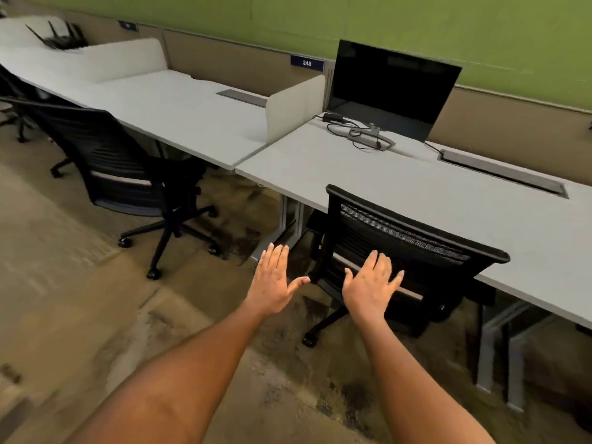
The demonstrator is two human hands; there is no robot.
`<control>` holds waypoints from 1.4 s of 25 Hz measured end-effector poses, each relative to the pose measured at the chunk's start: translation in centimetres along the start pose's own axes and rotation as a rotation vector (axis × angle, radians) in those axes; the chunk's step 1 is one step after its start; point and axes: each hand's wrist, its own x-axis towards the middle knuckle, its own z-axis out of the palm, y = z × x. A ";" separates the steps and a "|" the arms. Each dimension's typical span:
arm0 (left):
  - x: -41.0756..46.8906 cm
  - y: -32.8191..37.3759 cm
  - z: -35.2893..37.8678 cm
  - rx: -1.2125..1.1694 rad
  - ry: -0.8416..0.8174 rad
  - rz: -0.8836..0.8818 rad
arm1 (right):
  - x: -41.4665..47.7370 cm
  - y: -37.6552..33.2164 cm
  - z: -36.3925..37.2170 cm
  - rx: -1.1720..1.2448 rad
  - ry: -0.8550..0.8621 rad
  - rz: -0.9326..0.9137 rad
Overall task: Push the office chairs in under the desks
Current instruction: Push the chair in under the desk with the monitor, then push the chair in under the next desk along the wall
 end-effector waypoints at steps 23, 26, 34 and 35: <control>-31.5 -46.7 -18.5 0.080 0.024 -0.720 | -29.1 -49.2 8.3 0.035 -0.488 -0.529; -31.6 -51.8 -19.7 0.107 0.006 -0.756 | -28.6 -54.6 10.0 0.003 -0.517 -0.609; -23.7 -66.1 -27.4 0.127 0.076 -0.854 | -21.8 -71.8 13.2 -0.065 -0.502 -0.799; -22.1 -67.1 -27.9 0.108 0.101 -0.846 | -20.8 -73.7 13.4 -0.075 -0.505 -0.800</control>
